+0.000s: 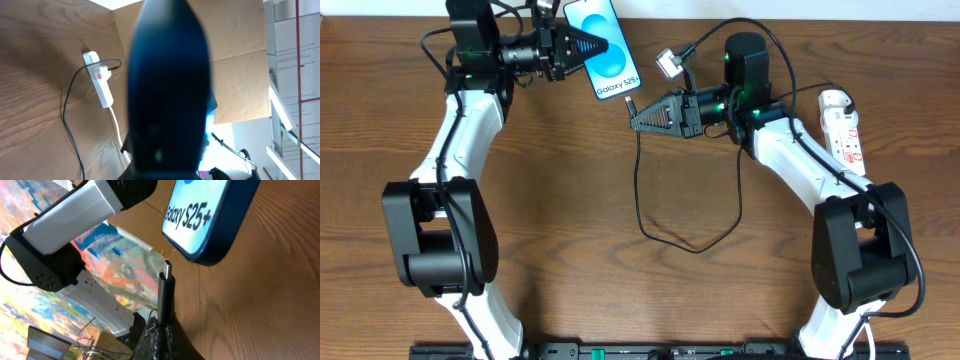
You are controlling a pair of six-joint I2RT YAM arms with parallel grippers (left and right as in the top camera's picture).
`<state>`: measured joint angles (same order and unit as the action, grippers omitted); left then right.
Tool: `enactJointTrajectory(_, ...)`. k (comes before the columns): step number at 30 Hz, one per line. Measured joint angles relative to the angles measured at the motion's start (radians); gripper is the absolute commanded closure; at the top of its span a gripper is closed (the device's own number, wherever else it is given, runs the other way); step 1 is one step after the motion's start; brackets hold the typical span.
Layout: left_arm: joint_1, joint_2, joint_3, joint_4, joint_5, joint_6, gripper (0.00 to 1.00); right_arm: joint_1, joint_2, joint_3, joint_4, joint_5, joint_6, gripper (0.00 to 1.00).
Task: Plug charger to phone and switch on socket
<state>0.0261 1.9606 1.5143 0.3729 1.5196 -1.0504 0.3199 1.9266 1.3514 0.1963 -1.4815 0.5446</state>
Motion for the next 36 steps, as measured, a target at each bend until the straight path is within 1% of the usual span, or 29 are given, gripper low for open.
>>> enactJointTrajectory(13,-0.001,0.0,0.0,-0.031,0.0,0.001,0.92,0.0,0.0,0.0,0.0,-0.003,0.0,0.99)
enactJointTrajectory(36,-0.024,0.0,0.0,-0.033,-0.006,0.001,0.92,0.0,0.0,0.0,0.0,0.0,0.0,0.99)
